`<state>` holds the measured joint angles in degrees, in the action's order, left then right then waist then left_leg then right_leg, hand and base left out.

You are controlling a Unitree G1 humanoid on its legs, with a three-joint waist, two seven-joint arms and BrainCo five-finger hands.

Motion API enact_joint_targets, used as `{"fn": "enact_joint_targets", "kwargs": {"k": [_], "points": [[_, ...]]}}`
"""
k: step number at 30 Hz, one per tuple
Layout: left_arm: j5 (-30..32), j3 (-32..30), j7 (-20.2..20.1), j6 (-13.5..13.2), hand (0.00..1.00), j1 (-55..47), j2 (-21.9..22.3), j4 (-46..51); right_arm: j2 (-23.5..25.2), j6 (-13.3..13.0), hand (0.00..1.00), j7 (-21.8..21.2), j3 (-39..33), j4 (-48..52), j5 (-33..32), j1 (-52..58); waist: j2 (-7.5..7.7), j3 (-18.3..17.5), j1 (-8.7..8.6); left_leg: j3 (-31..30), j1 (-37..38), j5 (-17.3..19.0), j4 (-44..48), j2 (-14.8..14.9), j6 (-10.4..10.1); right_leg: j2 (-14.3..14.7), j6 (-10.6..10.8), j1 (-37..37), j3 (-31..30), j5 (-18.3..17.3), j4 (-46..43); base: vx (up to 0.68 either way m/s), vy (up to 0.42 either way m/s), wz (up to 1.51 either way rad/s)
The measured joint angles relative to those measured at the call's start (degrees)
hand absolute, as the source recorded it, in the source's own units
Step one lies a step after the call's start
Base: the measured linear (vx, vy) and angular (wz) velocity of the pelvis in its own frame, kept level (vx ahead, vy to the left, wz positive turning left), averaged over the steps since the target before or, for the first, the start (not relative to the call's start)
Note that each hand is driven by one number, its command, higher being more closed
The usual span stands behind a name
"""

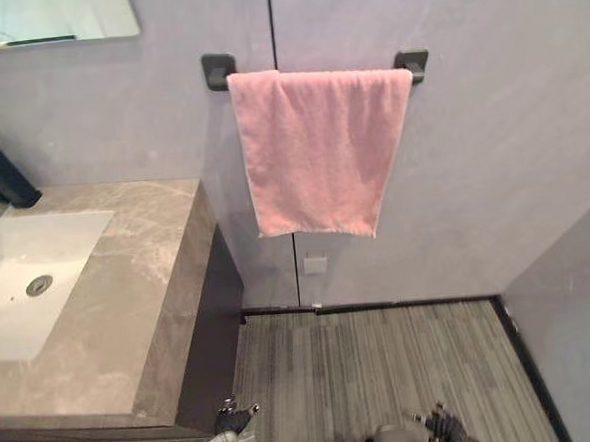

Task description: Organize washtable

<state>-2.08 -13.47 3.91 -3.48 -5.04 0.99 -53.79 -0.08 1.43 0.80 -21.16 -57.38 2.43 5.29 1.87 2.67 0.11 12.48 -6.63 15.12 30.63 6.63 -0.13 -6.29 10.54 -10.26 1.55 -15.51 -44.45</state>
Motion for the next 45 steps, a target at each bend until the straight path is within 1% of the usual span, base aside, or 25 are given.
{"fn": "enact_joint_targets", "kwargs": {"k": [1, 2, 5, 7, 11, 13, 15, 18, 20, 21, 22, 23, 24, 26, 27, 28, 29, 33, 35, 37, 38, 39, 40, 41, 45], "points": [[-0.25, 0.21, -0.06, -0.38, 0.00, -0.06, 0.15, 0.56, -0.59, -0.01, 0.00, 0.19, 0.39, -0.54, 0.38, -0.52, 0.74, -0.14, 0.91, -1.85, -3.83, 0.73, -2.68, -2.65, 0.07, 0.12, -1.56, 0.95, -3.57, -0.86, 4.82, -0.37, -0.044, -0.02], [-0.71, 0.69, 0.01, -0.71, 0.00, -0.55, 0.64, 1.58, -1.41, -0.04, 0.00, 0.23, 0.92, -1.04, 0.44, -1.28, -0.08, -0.28, 1.12, -3.09, -5.19, -4.15, -8.17, -4.30, 1.44, 0.36, -3.77, 0.79, -5.95, -2.08, 6.89, -0.36, -0.020, -0.12], [-2.11, 3.38, 0.20, -0.94, 0.00, -0.70, 0.40, 2.00, -2.47, -0.11, 0.00, 0.39, 4.86, -2.61, 0.46, -3.76, -1.98, 0.89, 1.04, -3.87, -9.97, -7.35, -8.53, -4.90, 0.01, 0.55, -6.76, 0.09, -6.02, -6.84, 13.05, -0.26, -0.026, 0.08], [-2.54, 3.75, 0.56, -1.03, 0.00, -0.46, 0.11, 1.98, -2.44, -0.30, 0.00, 0.39, 5.90, -2.37, 0.57, -4.46, -3.80, 2.78, 0.78, -6.84, -10.68, -9.64, -9.43, -4.33, -0.65, 1.67, -7.70, 2.81, -2.99, -5.83, 17.77, -0.20, -0.074, 0.66], [-3.46, 0.48, 1.48, -1.87, 0.00, -1.68, -0.71, 1.10, -2.48, -1.05, 0.00, 0.68, 6.89, -2.45, 3.60, -3.94, -2.84, 3.88, 2.20, -8.34, -8.47, -17.03, -17.87, -2.57, -4.23, 2.51, -10.39, 5.51, 4.59, -2.44, 21.36, -0.23, -0.091, 0.79], [-4.35, -2.81, 1.46, -1.84, 0.00, -1.93, -0.15, 0.20, -2.44, -0.97, 0.00, 0.98, 7.00, -2.41, 4.51, -4.17, -2.65, 4.22, 2.27, -3.15, -8.66, -16.35, -16.36, 0.26, -3.80, 1.98, -11.47, 5.30, 7.86, -1.13, 22.19, -0.23, -0.079, 0.75], [-4.59, -6.49, 1.49, -1.91, 0.00, -2.44, 0.97, 0.18, -2.98, -0.96, 0.00, 1.55, 6.82, -2.00, 4.53, -3.59, -2.28, 4.41, 2.16, -0.53, -7.26, -14.06, -8.71, 3.10, -1.28, 0.11, -10.95, 5.46, 10.35, 0.01, 22.61, -0.21, 0.006, 0.78], [-4.60, -9.82, 1.47, -1.81, 0.00, -2.50, 1.97, -1.13, -3.16, -0.96, 0.00, 1.45, 5.44, -2.03, 4.69, -3.02, -3.10, 3.80, 2.15, -0.63, -3.69, -8.89, -0.26, 8.03, -2.58, -1.71, -9.59, 5.86, 14.50, 3.13, 25.09, -0.22, 0.223, 0.69], [-5.02, -11.68, 1.52, -1.52, 0.00, -2.47, 2.37, -2.20, -3.73, -0.96, 0.00, 1.34, 3.85, -1.93, 4.66, -2.94, -4.20, 3.19, 1.75, 1.19, -2.53, -8.57, 1.07, 11.74, -3.35, -2.51, -8.26, 6.08, 19.04, 4.61, 25.46, -0.09, 0.222, 1.09], [-5.82, -12.02, 1.65, -1.41, 0.00, -2.47, 2.49, -2.22, -3.70, -0.87, 0.00, 1.30, 3.38, -2.05, 4.72, -3.37, -3.89, 3.00, 1.35, 2.89, -3.13, -8.63, -1.19, 9.74, -3.39, -2.91, -7.65, 6.21, 20.90, 4.71, 25.52, -0.12, 0.118, 1.57], [-6.25, -11.77, 2.32, -1.41, 0.00, -2.91, 1.62, -2.47, -3.80, -0.88, 0.00, 0.58, 3.26, -2.72, 4.77, -3.17, -3.95, 2.54, 0.50, 0.67, -2.92, -9.30, -8.25, 7.55, -3.25, -0.31, -8.10, 5.93, 22.05, 4.14, 27.04, -0.16, 0.039, 2.28], [-6.25, -12.06, 2.88, -1.35, 0.00, -2.03, -0.72, -3.47, -2.99, -0.94, 0.00, 0.18, 3.23, -3.85, 4.86, -1.99, -0.72, 1.27, -1.25, -1.45, -0.26, -10.30, -18.86, 4.91, -2.75, 1.37, -12.99, 7.27, 25.45, 6.44, 35.00, -0.13, -0.087, 2.34], [-6.22, -12.60, 3.24, -1.00, 0.00, -1.13, -1.16, -5.25, -2.90, -1.03, 0.00, 0.24, 2.68, -4.29, 4.88, -1.87, -1.12, 1.69, -1.20, 2.69, -0.34, -7.75, -14.23, 7.26, -0.55, 0.85, -11.23, 9.34, 29.90, 8.69, 36.62, -0.10, -0.034, 2.24], [-6.15, -12.89, 3.97, -0.18, 0.00, -1.63, -0.69, -6.39, -3.52, -0.90, 0.00, 0.39, 1.97, -4.17, 4.93, -0.70, -1.36, 1.74, -1.26, 17.15, 4.35, -8.73, -9.08, 14.75, -0.99, -3.24, -11.16, 10.78, 38.44, 9.24, 33.38, -0.09, 0.212, 2.08], [-6.07, -12.83, 3.88, -0.02, 0.00, -1.66, -0.29, -6.41, -3.73, -0.88, 0.00, 0.45, 1.51, -4.19, 4.92, -0.15, -1.72, 1.51, -1.61, 18.61, 5.11, -10.18, -10.51, 15.11, -2.45, -4.63, -11.03, 11.15, 40.72, 9.28, 32.53, -0.06, 0.354, 2.12], [-6.01, -11.78, 3.92, -0.02, 0.00, -1.79, 0.27, -6.20, -4.72, -0.85, 0.00, 0.50, 1.21, -4.49, 4.91, 0.44, -2.69, 0.93, -1.79, 19.44, 5.50, -10.70, -14.07, 12.28, -5.16, -6.68, -9.50, 11.74, 44.10, 10.16, 32.23, -0.07, 0.401, 1.80], [-5.40, -11.23, 3.91, -0.10, 0.00, -2.33, -0.27, -6.09, -4.26, -0.96, 0.00, 0.40, 1.37, -4.53, 4.92, 0.31, -2.61, 0.92, -1.59, 19.42, 5.60, -10.59, -17.55, 9.37, -5.37, -8.29, -8.35, 12.89, 46.47, 11.89, 33.91, -0.07, 0.413, 1.57], [-2.02, -10.79, 4.47, -0.04, 0.00, -4.60, -3.49, -6.42, -2.84, -0.98, 0.00, 0.55, 1.35, -4.55, 4.66, -0.35, -1.10, 0.81, -0.22, 15.06, 6.35, -10.62, -21.20, 3.93, -5.26, -11.69, -7.18, 16.59, 50.80, 16.21, 35.77, -0.03, 0.328, 0.76], [0.25, -9.94, 4.90, -0.12, 0.00, -5.15, -3.46, -6.54, -2.60, -1.03, 0.00, 0.54, 1.54, -4.26, 3.89, 0.41, -0.73, 0.58, -0.51, 9.78, 6.02, -9.76, -21.83, 0.86, -3.31, -15.16, -6.86, 18.87, 53.53, 16.84, 30.65, -0.04, 0.233, 1.30], [2.19, -7.77, 4.75, -0.52, 0.00, -5.47, -3.32, -6.74, -3.46, -1.06, 0.00, 0.40, 1.53, -3.58, 3.10, 1.98, -1.32, 1.18, -0.51, 4.28, 6.01, -8.63, -21.87, -2.26, -0.86, -20.87, -14.24, 16.46, 44.13, 16.68, 18.01, -0.01, 0.218, 1.52], [3.06, -5.55, 4.80, -0.72, 0.00, -5.99, -3.43, -6.68, -4.26, -1.80, 0.00, 0.48, 1.70, -2.80, 2.29, 2.93, -2.32, 1.73, -0.81, 0.81, 6.60, -8.09, -21.65, -3.33, 1.14, -19.13, -14.75, 11.06, 27.88, 13.37, 11.36, 0.02, 0.129, 1.12], [3.63, -5.39, 4.85, -0.72, 0.00, -6.27, -4.00, -6.76, -4.10, -2.08, 0.00, 0.53, 1.95, -2.38, 1.81, 2.80, -2.65, 1.71, -1.05, -1.01, 6.67, -8.06, -21.57, -3.29, 1.88, -15.27, -11.10, 8.99, 19.33, 8.70, 9.95, 0.02, 0.080, 1.35], [4.68, -5.37, 4.94, -0.68, 0.00, -6.08, -5.22, -7.47, -3.23, -2.36, 0.00, 0.51, 2.05, -1.87, 0.98, 2.87, -1.88, 2.21, -1.39, -3.97, 6.54, -8.18, -21.54, -3.81, 2.48, -7.58, -10.62, 5.70, 7.75, 3.88, 8.12, 0.01, -0.002, 1.38], [5.62, -5.70, 4.86, -0.69, 0.00, -5.75, -6.01, -7.59, -2.35, -2.40, 0.00, 0.57, 2.08, -1.98, -0.29, 2.62, -0.54, 3.05, -1.64, -6.47, 6.58, -8.16, -21.76, -4.84, 2.45, -3.09, -11.59, 2.65, 2.91, 1.41, 7.58, 0.00, -0.015, 1.41], [7.83, -6.75, 4.68, -0.55, 0.00, -4.74, -5.55, -7.54, -0.09, -2.56, 0.00, 0.86, 2.05, -0.01, -3.03, 3.08, 2.02, 4.67, -1.90, -11.12, 6.55, -7.84, -21.65, -6.65, 2.74, -2.64, -9.90, -3.03, 6.26, 1.17, 18.10, 0.05, -0.093, 1.44]]}}
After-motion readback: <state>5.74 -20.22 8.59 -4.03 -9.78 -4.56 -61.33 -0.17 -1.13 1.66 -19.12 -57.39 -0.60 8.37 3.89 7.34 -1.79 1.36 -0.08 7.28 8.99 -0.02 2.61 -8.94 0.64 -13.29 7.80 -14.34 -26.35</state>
